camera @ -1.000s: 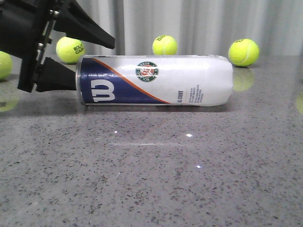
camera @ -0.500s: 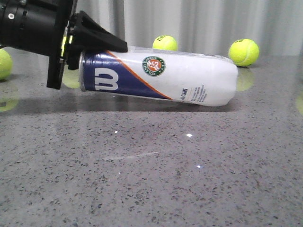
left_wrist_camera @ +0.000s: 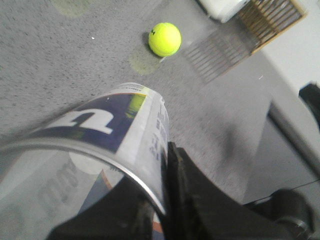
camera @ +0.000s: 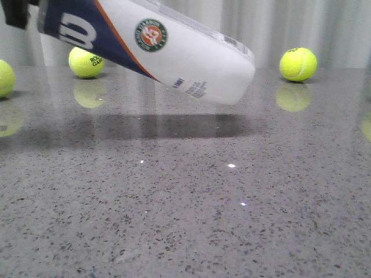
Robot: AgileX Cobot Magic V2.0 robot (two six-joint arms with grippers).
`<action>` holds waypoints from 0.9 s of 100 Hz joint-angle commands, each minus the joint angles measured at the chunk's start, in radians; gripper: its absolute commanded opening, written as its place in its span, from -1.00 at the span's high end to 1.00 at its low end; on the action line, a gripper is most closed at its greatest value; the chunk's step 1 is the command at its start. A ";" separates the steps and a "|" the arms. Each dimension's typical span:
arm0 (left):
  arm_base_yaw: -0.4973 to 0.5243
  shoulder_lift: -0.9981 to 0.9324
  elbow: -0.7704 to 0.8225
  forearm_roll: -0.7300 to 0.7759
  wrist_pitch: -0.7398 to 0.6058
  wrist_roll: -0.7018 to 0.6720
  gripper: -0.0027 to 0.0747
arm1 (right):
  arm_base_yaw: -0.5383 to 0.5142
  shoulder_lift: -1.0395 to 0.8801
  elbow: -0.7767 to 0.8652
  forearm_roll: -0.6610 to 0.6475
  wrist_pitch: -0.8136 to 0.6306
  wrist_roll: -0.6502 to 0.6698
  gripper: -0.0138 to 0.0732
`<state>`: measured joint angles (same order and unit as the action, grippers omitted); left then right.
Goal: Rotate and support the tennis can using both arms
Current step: 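Lift the can with the left gripper and swing it upright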
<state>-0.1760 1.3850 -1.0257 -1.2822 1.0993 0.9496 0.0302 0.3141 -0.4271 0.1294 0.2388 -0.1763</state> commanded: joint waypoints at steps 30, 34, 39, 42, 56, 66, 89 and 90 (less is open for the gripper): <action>0.007 -0.263 -0.358 0.631 0.153 -0.431 0.99 | -0.005 0.008 -0.026 0.004 -0.078 -0.003 0.84; 0.007 -0.269 -0.381 0.668 0.167 -0.447 0.99 | -0.005 0.008 -0.026 0.004 -0.078 -0.003 0.84; 0.007 -0.272 -0.408 0.715 0.175 -0.478 0.99 | -0.005 0.008 -0.026 0.004 -0.078 -0.003 0.84; 0.007 -0.273 -0.421 0.758 0.175 -0.505 0.99 | -0.005 0.008 -0.026 0.004 -0.078 -0.003 0.84; 0.007 -0.273 -0.437 0.955 0.175 -0.605 0.99 | -0.005 0.008 -0.026 0.004 -0.078 -0.003 0.84; 0.007 -0.273 -0.437 1.037 0.175 -0.649 0.99 | -0.005 0.008 -0.026 0.004 -0.078 -0.003 0.84; -0.034 -0.262 -0.434 1.066 0.175 -0.651 0.99 | -0.005 0.008 -0.026 0.004 -0.078 -0.003 0.84; -0.040 -0.261 -0.433 1.068 0.175 -0.654 0.99 | -0.005 0.008 -0.026 0.004 -0.078 -0.003 0.84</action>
<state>-0.1873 1.1306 -1.4304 -0.2103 1.2697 0.3127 0.0302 0.3141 -0.4271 0.1294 0.2388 -0.1763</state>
